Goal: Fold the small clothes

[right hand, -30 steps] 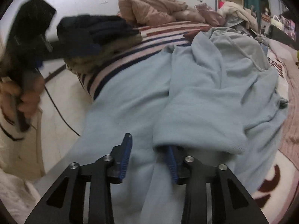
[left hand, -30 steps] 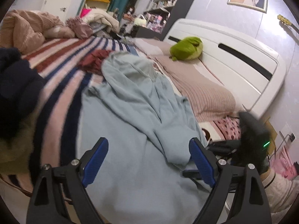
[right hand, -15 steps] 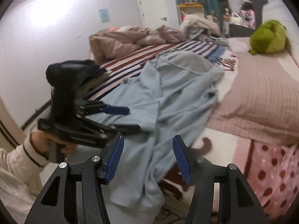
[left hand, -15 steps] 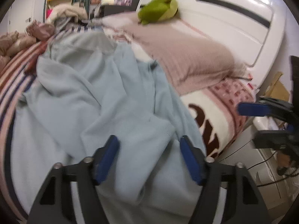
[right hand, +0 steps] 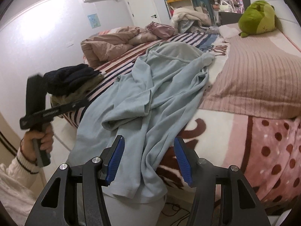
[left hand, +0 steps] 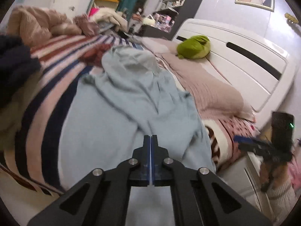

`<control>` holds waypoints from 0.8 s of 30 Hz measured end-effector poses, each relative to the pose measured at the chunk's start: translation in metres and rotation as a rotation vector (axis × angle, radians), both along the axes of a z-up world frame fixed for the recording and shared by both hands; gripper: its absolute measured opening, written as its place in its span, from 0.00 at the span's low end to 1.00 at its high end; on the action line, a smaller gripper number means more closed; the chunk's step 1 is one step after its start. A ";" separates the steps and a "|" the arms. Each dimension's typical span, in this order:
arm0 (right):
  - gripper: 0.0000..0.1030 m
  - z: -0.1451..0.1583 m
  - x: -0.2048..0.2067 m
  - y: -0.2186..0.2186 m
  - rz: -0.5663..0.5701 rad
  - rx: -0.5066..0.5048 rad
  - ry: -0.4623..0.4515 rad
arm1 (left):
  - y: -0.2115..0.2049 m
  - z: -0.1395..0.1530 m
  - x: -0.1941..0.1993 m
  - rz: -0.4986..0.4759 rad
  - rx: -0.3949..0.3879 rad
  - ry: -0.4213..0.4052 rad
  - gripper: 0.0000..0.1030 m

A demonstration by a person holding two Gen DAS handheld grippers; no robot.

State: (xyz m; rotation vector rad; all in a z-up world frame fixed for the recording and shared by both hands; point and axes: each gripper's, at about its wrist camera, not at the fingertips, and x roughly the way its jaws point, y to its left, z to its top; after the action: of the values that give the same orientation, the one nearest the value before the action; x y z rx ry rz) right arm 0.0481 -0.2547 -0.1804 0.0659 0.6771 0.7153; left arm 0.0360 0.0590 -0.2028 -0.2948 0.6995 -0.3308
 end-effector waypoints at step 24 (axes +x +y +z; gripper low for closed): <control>0.49 -0.012 0.021 -0.024 -0.040 0.070 0.019 | -0.126 0.002 0.070 -0.143 0.328 -0.045 0.01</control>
State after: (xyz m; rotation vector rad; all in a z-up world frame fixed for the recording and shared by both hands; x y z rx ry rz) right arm 0.0688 -0.2783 -0.1923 0.1505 0.6674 0.7003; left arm 0.1060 -0.0675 -0.2006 0.0744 0.7193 -0.3511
